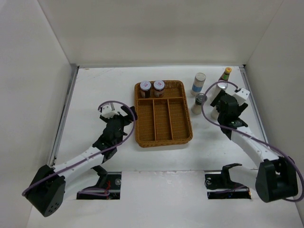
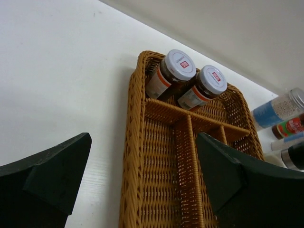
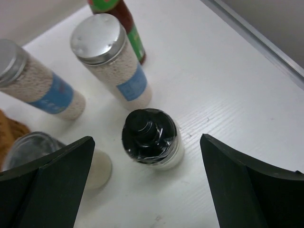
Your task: Organize the condiment bottles
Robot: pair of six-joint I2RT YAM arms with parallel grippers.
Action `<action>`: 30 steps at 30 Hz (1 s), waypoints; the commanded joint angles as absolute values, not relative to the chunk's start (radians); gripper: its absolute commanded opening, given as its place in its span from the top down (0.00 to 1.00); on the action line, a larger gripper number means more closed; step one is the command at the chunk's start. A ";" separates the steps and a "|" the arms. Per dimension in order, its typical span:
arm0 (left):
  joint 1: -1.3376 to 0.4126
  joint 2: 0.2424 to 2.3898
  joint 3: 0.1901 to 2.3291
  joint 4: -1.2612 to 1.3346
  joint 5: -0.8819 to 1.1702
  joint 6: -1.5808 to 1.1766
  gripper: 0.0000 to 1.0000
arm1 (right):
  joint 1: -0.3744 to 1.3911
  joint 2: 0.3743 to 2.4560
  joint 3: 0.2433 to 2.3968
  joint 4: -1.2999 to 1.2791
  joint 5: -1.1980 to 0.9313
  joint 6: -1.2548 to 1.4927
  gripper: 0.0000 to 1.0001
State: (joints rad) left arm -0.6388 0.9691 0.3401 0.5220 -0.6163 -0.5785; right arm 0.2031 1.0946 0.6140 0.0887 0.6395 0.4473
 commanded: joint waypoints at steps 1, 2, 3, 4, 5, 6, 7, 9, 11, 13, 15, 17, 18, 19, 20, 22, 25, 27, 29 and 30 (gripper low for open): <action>-0.631 0.923 0.279 0.597 -0.666 -0.647 0.06 | 0.165 1.146 0.693 0.054 0.621 0.420 0.00; -0.628 0.930 0.272 0.607 -0.663 -0.652 0.06 | 0.156 1.170 0.701 0.054 0.594 0.422 0.00; -0.625 0.939 0.265 0.621 -0.657 -0.655 0.05 | 0.154 1.181 0.704 0.055 0.577 0.426 0.00; -0.622 0.949 0.264 0.636 -0.647 -0.657 0.05 | 0.150 1.202 0.710 0.061 0.556 0.428 0.00; -0.625 0.960 0.262 0.652 -0.637 -0.657 0.05 | 0.143 1.221 0.718 0.063 0.552 0.428 0.00; -0.630 0.974 0.261 0.666 -0.624 -0.657 0.05 | 0.136 1.238 0.725 0.063 0.552 0.429 0.00; -0.636 0.988 0.258 0.682 -0.612 -0.658 0.05 | 0.125 1.259 0.736 0.061 0.543 0.430 0.00; -0.637 1.015 0.250 0.712 -0.598 -0.660 0.05 | 0.108 1.307 0.761 0.055 0.523 0.429 0.00; -0.637 1.034 0.244 0.727 -0.595 -0.663 0.05 | 0.104 1.339 0.770 0.069 0.503 0.440 0.00; -0.636 1.040 0.242 0.729 -0.595 -0.664 0.05 | 0.102 1.374 0.782 0.075 0.491 0.446 0.00; -0.630 1.040 0.241 0.729 -0.595 -0.666 0.05 | 0.099 1.402 0.787 0.075 0.491 0.452 0.08; -0.627 1.039 0.238 0.729 -0.598 -0.666 0.05 | 0.094 1.394 0.782 0.081 0.498 0.465 0.28; -0.625 1.039 0.236 0.729 -0.600 -0.666 0.05 | 0.094 1.372 0.775 0.084 0.505 0.471 0.36; -0.625 1.039 0.236 0.729 -0.601 -0.666 0.05 | 0.094 1.333 0.764 0.090 0.520 0.479 0.41; -0.624 1.042 0.236 0.729 -0.603 -0.666 0.05 | 0.096 1.283 0.755 0.094 0.558 0.479 0.45; -0.622 1.048 0.235 0.729 -0.603 -0.666 0.05 | 0.108 1.160 0.759 0.081 0.668 0.453 0.47; -0.617 1.060 0.235 0.736 -0.603 -0.666 0.05 | 0.186 1.010 0.810 0.072 0.732 0.371 0.47; -0.616 1.071 0.235 0.744 -0.604 -0.667 0.05 | 0.258 0.967 0.871 0.072 0.733 0.335 0.47; -0.610 1.080 0.233 0.752 -0.603 -0.667 0.05 | 0.344 0.985 0.935 0.087 0.701 0.311 0.47; -0.608 1.083 0.233 0.755 -0.601 -0.667 0.05 | 0.385 1.015 0.968 0.106 0.672 0.301 0.47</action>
